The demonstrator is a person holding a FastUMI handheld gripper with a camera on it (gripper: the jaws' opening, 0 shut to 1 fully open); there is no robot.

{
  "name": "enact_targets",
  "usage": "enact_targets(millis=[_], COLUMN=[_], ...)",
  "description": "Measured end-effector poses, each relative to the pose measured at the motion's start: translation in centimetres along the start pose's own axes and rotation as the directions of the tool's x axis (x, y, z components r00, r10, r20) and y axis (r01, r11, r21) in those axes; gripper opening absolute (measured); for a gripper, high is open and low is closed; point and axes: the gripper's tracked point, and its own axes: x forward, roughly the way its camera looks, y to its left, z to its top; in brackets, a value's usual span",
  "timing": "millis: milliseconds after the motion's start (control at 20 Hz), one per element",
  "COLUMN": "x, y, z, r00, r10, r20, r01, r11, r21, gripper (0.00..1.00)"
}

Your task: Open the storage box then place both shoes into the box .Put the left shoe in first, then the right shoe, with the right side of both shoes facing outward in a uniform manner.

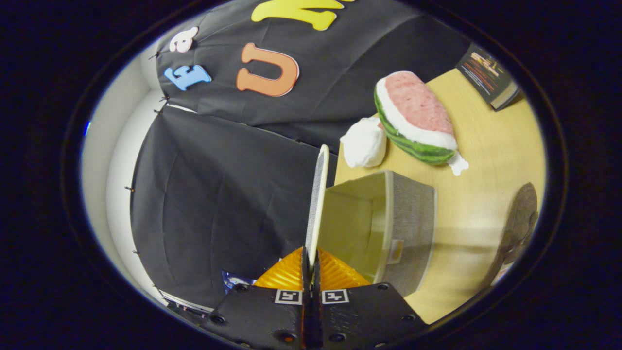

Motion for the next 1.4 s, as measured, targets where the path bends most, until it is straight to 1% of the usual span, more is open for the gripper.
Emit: enact_targets(millis=[100, 200, 300, 400, 600, 700, 800, 850, 900, 1050, 1150, 1250, 1400], x=[1.0, 2.0, 3.5, 5.2, 8.7, 10.4, 11.7, 12.4, 12.7, 13.3, 12.9, 12.2, 9.6], y=[2.6, 5.0, 7.1, 9.3, 11.8, 13.1, 14.0, 14.5, 15.1, 16.5, 17.2, 17.0, 17.3], z=[0.0, -0.5, -0.7, -1.1, -1.9, -2.3, -2.4, -2.7, -2.7, -3.8, -4.4, -4.5, -3.5], r00=[0.999, 0.999, 0.998, 0.998, 0.996, 0.995, 0.993, 0.992, 0.992, 0.993, 0.994, 0.993, 0.992], r10=[-0.034, -0.052, -0.07, -0.069, -0.094, -0.101, -0.115, -0.123, -0.124, -0.116, -0.105, -0.114, -0.091], r20=[0.004, 0.006, 0.004, -0.001, -0.005, 0.0, 0.011, 0.019, 0.025, 0.03, 0.029, 0.037, 0.089], r01=[0.034, 0.052, 0.07, 0.068, 0.091, 0.098, 0.113, 0.123, 0.126, 0.119, 0.109, 0.12, 0.114], r11=[0.997, 0.991, 0.986, 0.985, 0.978, 0.97, 0.96, 0.954, 0.95, 0.934, 0.939, 0.945, 0.945], r21=[-0.076, -0.125, -0.152, -0.156, -0.187, -0.222, -0.257, -0.272, -0.286, -0.336, -0.327, -0.305, -0.305], gripper=[0.0, 0.0, 0.0, 0.01, 0.02, 0.02, 0.11, 0.12, 0.2, 0.52, 0.73, 0.95, 0.95])
